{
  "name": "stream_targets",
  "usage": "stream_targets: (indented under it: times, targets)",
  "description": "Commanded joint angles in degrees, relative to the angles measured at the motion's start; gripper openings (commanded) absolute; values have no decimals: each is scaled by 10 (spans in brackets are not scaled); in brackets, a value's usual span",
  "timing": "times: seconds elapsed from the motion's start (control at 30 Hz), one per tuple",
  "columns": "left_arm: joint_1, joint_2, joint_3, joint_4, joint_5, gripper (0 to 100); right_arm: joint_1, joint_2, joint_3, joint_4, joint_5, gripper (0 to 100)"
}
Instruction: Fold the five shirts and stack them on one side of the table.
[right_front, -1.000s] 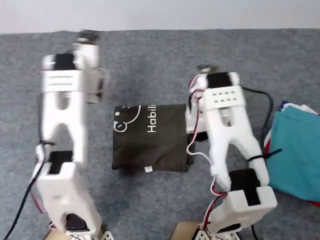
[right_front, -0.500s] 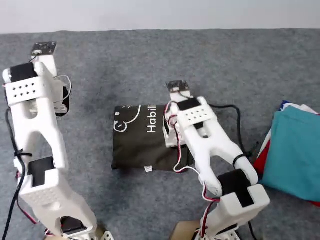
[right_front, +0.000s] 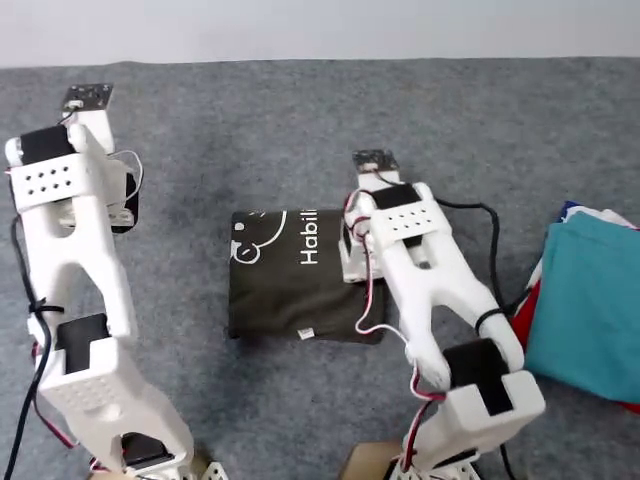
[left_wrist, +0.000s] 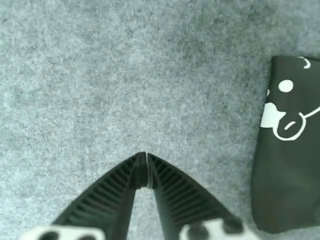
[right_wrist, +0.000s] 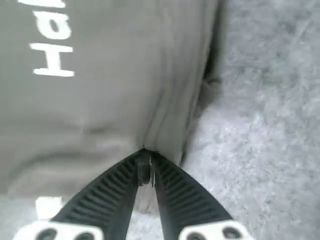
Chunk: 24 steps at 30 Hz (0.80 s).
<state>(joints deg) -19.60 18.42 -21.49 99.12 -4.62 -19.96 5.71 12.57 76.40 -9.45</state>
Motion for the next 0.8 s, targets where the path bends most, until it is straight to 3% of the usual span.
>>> stream_targets:
  times: [0.0,0.33,0.77]
  targets:
    - [5,-37,-2,-4,-4,6,-17,-36,-59,45,4,10]
    - [1,-42,-2,12,-4,6,-16,4,-71,24,-64,305]
    - [4,-42,26,8,-5,6,-15,122,-71,-100,-62,321]
